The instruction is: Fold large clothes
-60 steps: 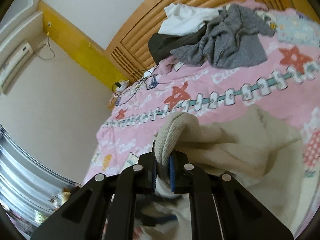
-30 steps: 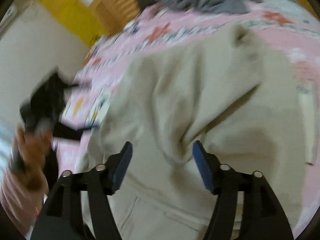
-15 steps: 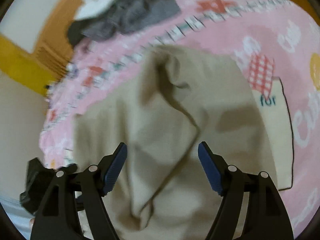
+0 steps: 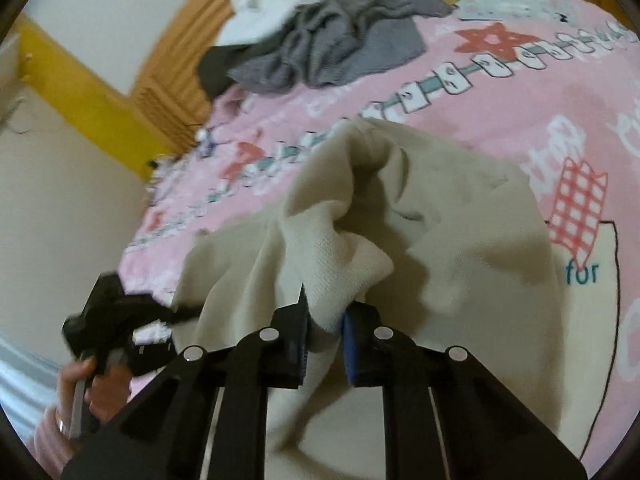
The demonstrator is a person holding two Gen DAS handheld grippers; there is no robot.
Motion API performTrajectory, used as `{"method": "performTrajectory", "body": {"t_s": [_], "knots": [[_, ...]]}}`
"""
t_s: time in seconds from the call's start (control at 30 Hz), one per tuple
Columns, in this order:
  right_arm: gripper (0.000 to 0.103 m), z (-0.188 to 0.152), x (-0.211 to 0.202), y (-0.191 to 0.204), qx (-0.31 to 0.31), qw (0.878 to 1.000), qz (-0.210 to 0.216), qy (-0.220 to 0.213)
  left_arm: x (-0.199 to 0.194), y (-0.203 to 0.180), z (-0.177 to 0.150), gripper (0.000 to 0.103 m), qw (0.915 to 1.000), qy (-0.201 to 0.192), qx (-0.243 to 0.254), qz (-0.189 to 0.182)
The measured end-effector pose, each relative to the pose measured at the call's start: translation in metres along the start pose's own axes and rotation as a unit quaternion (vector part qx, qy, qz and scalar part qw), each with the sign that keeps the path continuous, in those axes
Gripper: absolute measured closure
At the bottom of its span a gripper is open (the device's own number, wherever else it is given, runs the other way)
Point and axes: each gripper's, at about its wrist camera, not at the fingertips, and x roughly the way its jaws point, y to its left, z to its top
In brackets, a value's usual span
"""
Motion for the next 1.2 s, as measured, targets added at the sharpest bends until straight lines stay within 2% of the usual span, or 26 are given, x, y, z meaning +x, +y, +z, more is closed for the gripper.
{"method": "performTrajectory", "body": {"t_s": [0.13, 0.27, 0.37, 0.43, 0.5, 0.53, 0.57, 0.6, 0.67, 0.73, 0.8, 0.83, 0.87, 0.93, 1.0, 1.07, 1.13, 1.2], "knots": [[0.092, -0.012, 0.004, -0.021, 0.005, 1.0, 0.008, 0.017, -0.006, -0.006, 0.003, 0.085, 0.9985, -0.015, 0.049, 0.021], [0.092, -0.036, 0.018, -0.018, -0.041, 0.997, -0.042, 0.042, -0.003, -0.004, 0.001, 0.085, 0.9959, -0.009, 0.078, 0.045], [0.087, -0.045, 0.023, -0.004, -0.082, 0.991, -0.09, 0.047, 0.002, 0.001, 0.007, 0.085, 0.9895, -0.002, 0.124, 0.074], [0.082, -0.047, 0.025, 0.004, -0.102, 0.986, -0.12, 0.05, 0.003, 0.003, 0.009, 0.085, 0.9887, 0.021, 0.14, 0.049], [0.071, -0.047, 0.021, 0.012, -0.123, 0.98, -0.149, 0.047, -0.002, 0.003, 0.011, 0.085, 0.9863, 0.049, 0.156, 0.024], [0.071, -0.047, 0.018, 0.013, -0.129, 0.978, -0.155, 0.045, -0.006, 0.005, 0.012, 0.085, 0.9862, 0.068, 0.151, 0.009], [0.071, -0.047, 0.013, 0.014, -0.131, 0.977, -0.164, 0.039, -0.009, 0.005, 0.013, 0.081, 0.9862, 0.079, 0.145, -0.002], [0.071, -0.047, 0.007, 0.015, -0.13, 0.976, -0.17, 0.031, -0.016, 0.005, 0.013, 0.056, 0.9855, 0.092, 0.142, -0.008], [0.071, -0.048, -0.005, 0.019, -0.125, 0.977, -0.173, 0.011, -0.032, 0.002, 0.006, 0.016, 0.9833, 0.086, 0.16, 0.012], [0.071, -0.051, -0.015, 0.027, -0.126, 0.977, -0.172, -0.007, -0.046, -0.004, -0.002, 0.016, 0.9782, 0.078, 0.19, 0.031], [0.071, -0.057, -0.021, 0.044, -0.135, 0.978, -0.161, -0.017, -0.051, -0.005, -0.01, 0.016, 0.9782, 0.081, 0.188, 0.036], [0.071, -0.061, -0.022, 0.053, -0.14, 0.978, -0.15, -0.017, -0.058, -0.005, -0.017, 0.016, 0.9782, 0.067, 0.191, 0.046], [0.071, -0.065, -0.019, 0.062, -0.147, 0.979, -0.142, -0.014, -0.062, -0.005, -0.024, 0.016, 0.9764, 0.056, 0.201, 0.055], [0.071, -0.075, -0.01, 0.077, -0.157, 0.98, -0.119, -0.003, -0.065, -0.01, -0.046, 0.016, 0.9673, 0.032, 0.24, 0.077], [0.071, -0.084, 0.013, 0.087, -0.149, 0.982, -0.107, 0.036, -0.057, -0.008, -0.064, 0.016, 0.9632, 0.028, 0.252, 0.09], [0.071, -0.092, 0.034, 0.088, -0.135, 0.982, -0.121, 0.06, -0.045, -0.001, -0.079, 0.016, 0.9622, 0.02, 0.249, 0.109], [0.072, -0.103, 0.05, 0.083, -0.137, 0.976, -0.148, 0.08, -0.035, 0.015, -0.093, 0.016, 0.9597, -0.006, 0.237, 0.15], [0.073, -0.114, 0.057, 0.078, -0.153, 0.97, -0.173, 0.08, -0.037, 0.025, -0.104, 0.021, 0.9556, -0.032, 0.244, 0.163]]}}
